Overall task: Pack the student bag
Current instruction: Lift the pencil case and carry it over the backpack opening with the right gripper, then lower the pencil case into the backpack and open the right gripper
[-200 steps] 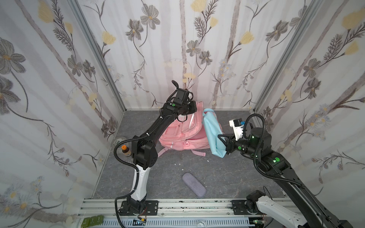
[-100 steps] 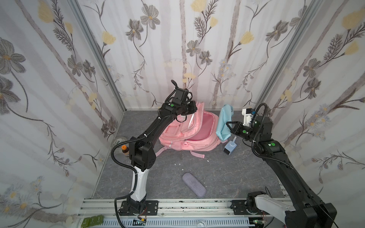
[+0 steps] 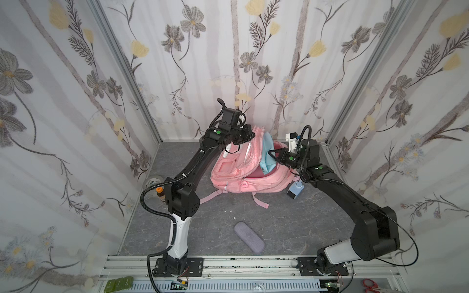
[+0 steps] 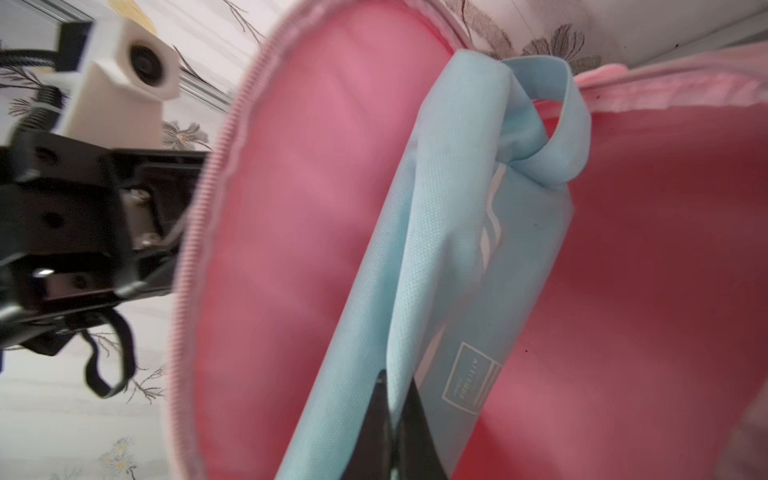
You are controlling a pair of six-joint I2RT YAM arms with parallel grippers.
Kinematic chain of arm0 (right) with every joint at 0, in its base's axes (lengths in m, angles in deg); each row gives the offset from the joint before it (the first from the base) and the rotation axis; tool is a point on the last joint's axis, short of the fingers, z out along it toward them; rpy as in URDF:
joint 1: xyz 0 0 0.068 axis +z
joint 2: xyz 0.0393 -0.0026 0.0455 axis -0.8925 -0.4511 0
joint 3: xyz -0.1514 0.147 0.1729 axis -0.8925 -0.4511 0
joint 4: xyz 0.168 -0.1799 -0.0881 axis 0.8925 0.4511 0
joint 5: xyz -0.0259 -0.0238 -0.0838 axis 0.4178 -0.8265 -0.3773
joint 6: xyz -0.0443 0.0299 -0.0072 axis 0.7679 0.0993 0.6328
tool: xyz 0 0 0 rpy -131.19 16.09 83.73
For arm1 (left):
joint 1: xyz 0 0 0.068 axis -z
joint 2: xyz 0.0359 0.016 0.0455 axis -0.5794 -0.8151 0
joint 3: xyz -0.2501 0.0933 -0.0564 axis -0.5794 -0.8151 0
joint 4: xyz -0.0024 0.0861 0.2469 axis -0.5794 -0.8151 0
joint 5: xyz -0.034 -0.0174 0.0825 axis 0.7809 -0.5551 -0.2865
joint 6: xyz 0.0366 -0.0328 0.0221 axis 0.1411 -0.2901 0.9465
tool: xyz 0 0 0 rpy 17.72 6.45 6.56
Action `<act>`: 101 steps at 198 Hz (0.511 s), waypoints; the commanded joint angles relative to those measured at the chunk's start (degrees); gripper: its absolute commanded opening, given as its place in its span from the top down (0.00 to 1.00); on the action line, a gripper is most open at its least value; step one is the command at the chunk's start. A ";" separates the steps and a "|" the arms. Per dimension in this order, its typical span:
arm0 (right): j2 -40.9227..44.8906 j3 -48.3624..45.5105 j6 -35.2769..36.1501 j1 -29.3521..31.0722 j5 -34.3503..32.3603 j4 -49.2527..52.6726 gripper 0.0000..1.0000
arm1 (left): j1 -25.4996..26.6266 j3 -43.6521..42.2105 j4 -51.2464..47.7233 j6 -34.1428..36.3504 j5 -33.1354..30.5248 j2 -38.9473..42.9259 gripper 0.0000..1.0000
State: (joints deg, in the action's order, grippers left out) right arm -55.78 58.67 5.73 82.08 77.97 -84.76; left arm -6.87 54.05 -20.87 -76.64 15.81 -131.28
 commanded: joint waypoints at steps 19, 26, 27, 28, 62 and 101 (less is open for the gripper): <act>-7.68 3.85 -2.10 3.77 0.55 -11.29 1.00 | -0.54 5.42 2.68 1.14 4.97 -0.27 1.00; -9.16 4.45 -2.77 4.35 0.57 -12.52 1.00 | -0.71 6.50 1.59 1.17 5.25 -0.57 1.00; -9.37 4.57 -2.87 4.46 0.57 -12.70 1.00 | -0.74 6.64 1.42 1.16 5.30 -0.63 1.00; -9.65 4.67 -2.92 4.52 0.53 -12.88 1.00 | -0.79 6.80 1.29 1.15 5.32 -0.66 1.00; -16.76 9.24 -5.58 7.05 -1.03 -15.44 1.00 | -1.29 10.67 -1.05 0.39 7.13 -1.65 1.00; -25.42 14.73 -9.59 8.91 -1.33 -18.50 1.00 | -1.38 11.83 0.86 -2.46 9.88 -1.64 1.00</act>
State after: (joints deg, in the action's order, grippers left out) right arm -77.51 70.74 -0.08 90.30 77.75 -96.54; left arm -8.27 64.23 -30.07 -76.79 19.68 -133.38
